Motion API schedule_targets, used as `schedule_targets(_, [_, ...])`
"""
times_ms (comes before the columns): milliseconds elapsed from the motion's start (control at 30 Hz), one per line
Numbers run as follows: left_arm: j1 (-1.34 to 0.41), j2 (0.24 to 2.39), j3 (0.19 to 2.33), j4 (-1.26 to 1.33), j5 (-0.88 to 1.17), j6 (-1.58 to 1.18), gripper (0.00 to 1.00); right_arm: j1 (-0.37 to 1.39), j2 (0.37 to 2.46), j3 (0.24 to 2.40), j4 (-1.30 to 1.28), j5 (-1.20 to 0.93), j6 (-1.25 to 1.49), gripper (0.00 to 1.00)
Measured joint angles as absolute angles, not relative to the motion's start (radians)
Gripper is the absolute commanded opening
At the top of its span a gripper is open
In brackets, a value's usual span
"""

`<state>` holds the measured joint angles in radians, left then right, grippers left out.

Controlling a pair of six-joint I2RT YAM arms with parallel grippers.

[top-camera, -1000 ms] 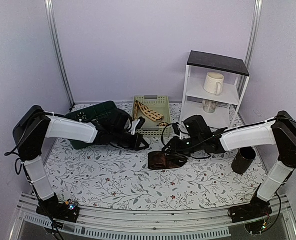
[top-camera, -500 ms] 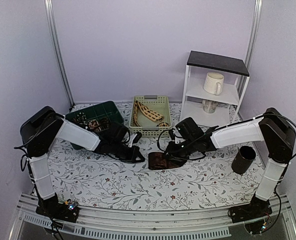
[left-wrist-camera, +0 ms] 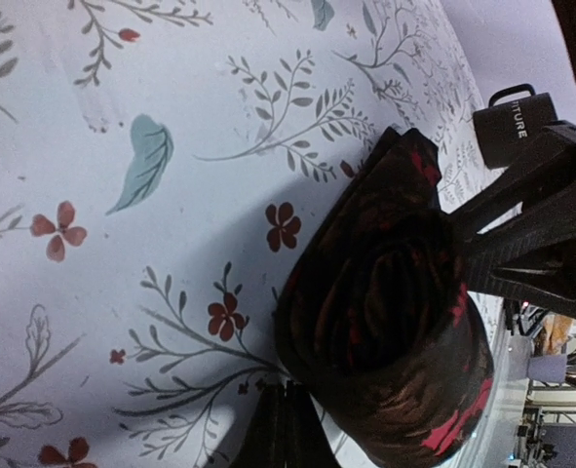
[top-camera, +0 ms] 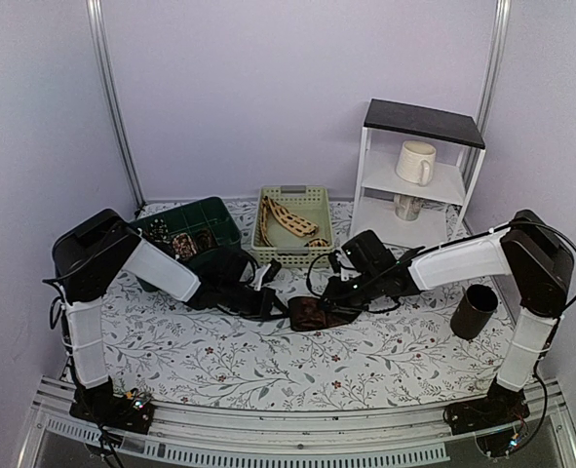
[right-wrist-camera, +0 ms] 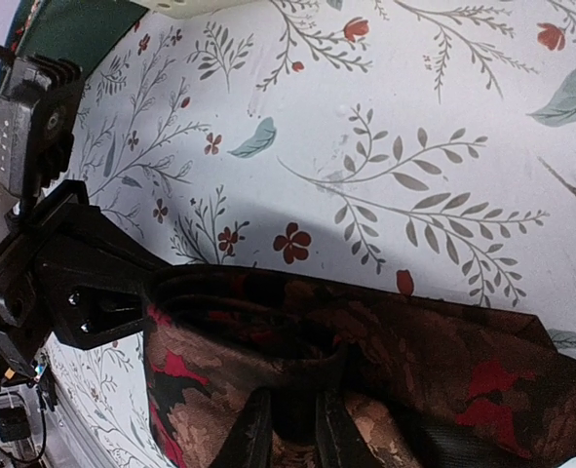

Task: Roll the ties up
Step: Roll the tie at the center of the board.

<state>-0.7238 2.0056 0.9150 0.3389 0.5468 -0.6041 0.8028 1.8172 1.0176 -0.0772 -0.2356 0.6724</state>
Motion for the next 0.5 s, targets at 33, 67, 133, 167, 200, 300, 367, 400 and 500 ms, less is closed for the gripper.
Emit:
schedule_targets(33, [-0.724, 2.009, 0.915, 0.345, 0.552, -0.604, 0.0, 0.802, 1.817, 1.014, -0.072, -0.236, 0.672, 0.17])
schedule_targets(67, [-0.724, 2.01, 0.915, 0.35, 0.557, -0.605, 0.0, 0.799, 1.817, 1.01, -0.067, -0.236, 0.672, 0.17])
schedule_targets(133, [-0.725, 2.012, 0.915, 0.354, 0.572, -0.607, 0.0, 0.796, 1.817, 1.005, -0.062, -0.236, 0.672, 0.17])
schedule_targets(167, [-0.725, 2.012, 0.916, 0.357, 0.58, -0.611, 0.0, 0.794, 1.817, 1.004, -0.059, -0.236, 0.672, 0.17])
schedule_targets(200, [-0.725, 2.012, 0.916, 0.362, 0.59, -0.613, 0.0, 0.793, 1.817, 1.002, -0.057, -0.236, 0.672, 0.17])
schedule_targets(300, [-0.725, 2.012, 0.923, 0.371, 0.62, -0.622, 0.0, 0.791, 1.817, 0.998, -0.051, -0.237, 0.672, 0.16])
schedule_targets(367, [-0.725, 2.011, 0.93, 0.376, 0.635, -0.629, 0.0, 0.79, 1.817, 0.993, -0.046, -0.237, 0.672, 0.16])
schedule_targets(400, [-0.725, 2.01, 0.934, 0.379, 0.643, -0.632, 0.0, 0.789, 1.817, 0.991, -0.044, -0.237, 0.672, 0.16])
schedule_targets(500, [-0.726, 1.993, 0.943, 0.379, 0.656, -0.643, 0.0, 0.785, 1.817, 0.986, -0.043, -0.234, 0.672, 0.15])
